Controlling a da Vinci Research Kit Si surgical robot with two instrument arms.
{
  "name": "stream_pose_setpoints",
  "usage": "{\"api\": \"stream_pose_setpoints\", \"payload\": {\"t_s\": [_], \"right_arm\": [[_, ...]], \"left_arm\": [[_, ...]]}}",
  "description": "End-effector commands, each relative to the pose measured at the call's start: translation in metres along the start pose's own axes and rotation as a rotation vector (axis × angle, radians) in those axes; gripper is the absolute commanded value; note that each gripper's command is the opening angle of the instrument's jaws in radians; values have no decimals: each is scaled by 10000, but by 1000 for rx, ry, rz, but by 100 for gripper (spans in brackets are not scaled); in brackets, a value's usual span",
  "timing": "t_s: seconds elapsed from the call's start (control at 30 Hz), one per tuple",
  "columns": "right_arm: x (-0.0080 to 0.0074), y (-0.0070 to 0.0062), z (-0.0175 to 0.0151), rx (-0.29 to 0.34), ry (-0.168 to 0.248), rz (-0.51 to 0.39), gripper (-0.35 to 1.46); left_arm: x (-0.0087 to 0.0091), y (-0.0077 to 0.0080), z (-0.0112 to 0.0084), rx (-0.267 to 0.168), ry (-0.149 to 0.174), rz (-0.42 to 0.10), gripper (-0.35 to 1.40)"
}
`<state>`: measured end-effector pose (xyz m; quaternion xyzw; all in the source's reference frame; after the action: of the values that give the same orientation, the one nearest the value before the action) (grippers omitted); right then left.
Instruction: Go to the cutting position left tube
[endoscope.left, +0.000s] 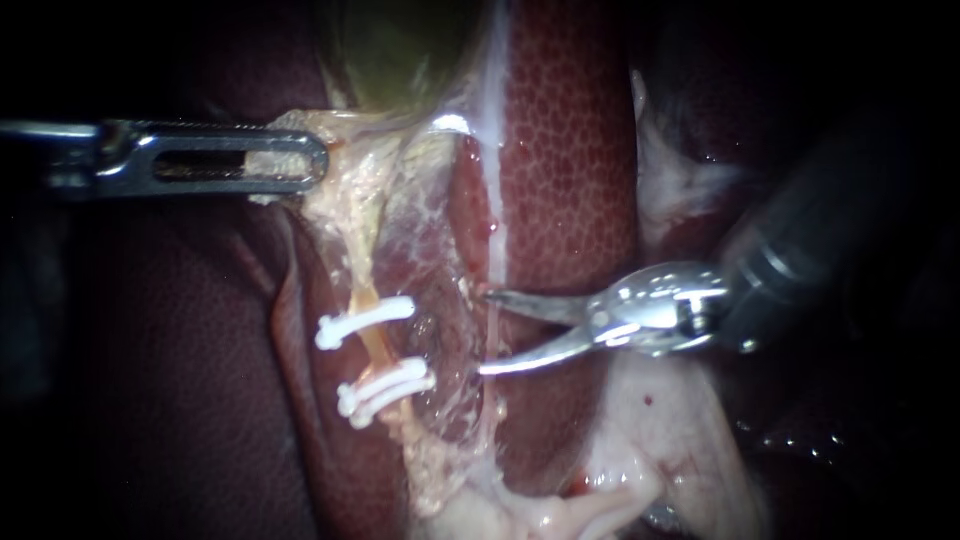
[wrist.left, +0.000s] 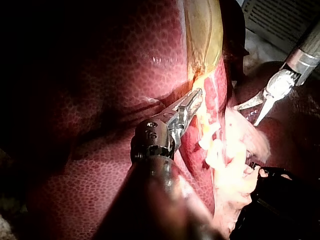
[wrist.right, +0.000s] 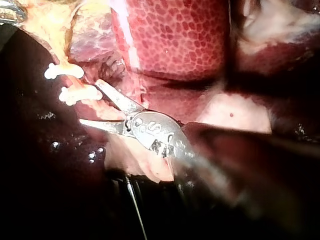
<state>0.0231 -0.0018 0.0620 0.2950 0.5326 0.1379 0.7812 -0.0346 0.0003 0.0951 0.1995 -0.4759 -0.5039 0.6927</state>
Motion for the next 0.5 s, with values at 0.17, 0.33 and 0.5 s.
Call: {"api": "stream_pose_setpoints", "payload": {"t_s": [0.17,0.33,0.5], "right_arm": [[-30,7,42,35,-24,40,143],[-41,7,67,59,-28,53,143],[-36,4,76,72,-29,57,143]], "left_arm": [[1,-1,1,-1,-1,1,-35],[2,-1,2,-2,-1,1,-35],[2,-2,2,-3,-2,1,-35]]}}
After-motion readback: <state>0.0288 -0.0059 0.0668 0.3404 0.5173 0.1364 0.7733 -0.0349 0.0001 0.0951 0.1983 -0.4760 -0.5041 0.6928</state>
